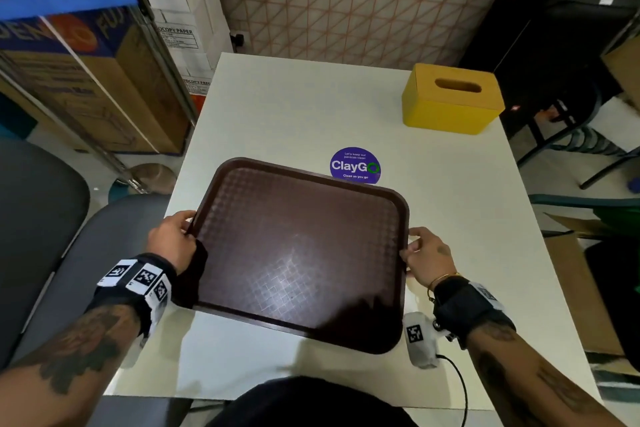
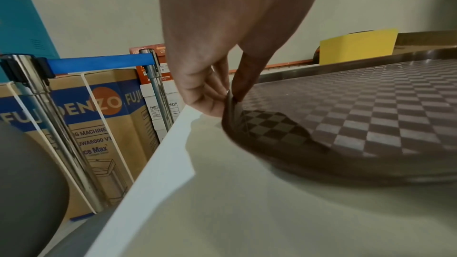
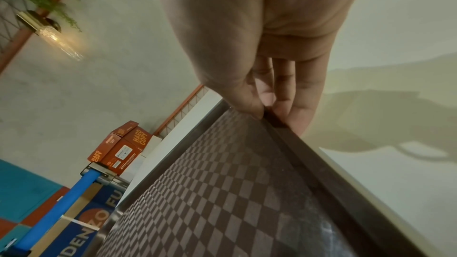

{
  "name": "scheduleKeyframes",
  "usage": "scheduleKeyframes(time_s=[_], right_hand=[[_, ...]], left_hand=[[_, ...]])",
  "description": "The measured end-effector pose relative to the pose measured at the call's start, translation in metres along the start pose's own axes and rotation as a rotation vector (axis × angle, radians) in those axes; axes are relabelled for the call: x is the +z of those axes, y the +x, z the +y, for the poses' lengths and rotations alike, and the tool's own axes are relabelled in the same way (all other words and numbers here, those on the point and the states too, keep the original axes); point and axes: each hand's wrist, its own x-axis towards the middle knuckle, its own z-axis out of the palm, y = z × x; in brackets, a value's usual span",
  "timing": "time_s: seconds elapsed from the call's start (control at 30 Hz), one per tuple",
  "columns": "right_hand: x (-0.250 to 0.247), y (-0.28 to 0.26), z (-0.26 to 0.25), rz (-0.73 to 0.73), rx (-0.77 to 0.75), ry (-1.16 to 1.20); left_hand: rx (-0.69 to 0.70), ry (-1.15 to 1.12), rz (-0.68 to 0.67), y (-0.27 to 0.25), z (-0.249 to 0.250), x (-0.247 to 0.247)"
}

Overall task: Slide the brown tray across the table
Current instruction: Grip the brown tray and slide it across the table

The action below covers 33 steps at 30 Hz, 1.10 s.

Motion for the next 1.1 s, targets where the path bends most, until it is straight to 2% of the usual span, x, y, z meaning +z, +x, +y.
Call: scheduleKeyframes(time_s=[0.17,0.37,0.57,0.7,0.9,1.1], right_hand=[[-0.011,0.052,-0.033,0.011,-0.077,-0.064],[-0.029,0.136,-0.093,0.064,-0.175,-0.144],[-0.034,0.202,-0.137,0.054,-0.172,-0.162],[-0.029,0.224,-0.151,0.040,-0.171,-0.205],[-0.019,0.244,-0.162,0.052,-0.174,-0.238],[-0.011,0.251,-0.166,0.048,-0.169,-0.200]], left_hand=[[-0.003,0.006,0.030,0.030,0.023,-0.007],[-0.006,-0.017,0.093,0.090,0.066,-0.006],[-0.004,-0.002,0.161,0.152,0.104,0.003],[-0.056,-0.020,0.205,0.179,0.121,0.008],[-0.096,-0.122,0.145,0.218,0.119,0.017],[-0.133,-0.180,0.160,0.233,0.118,0.022]])
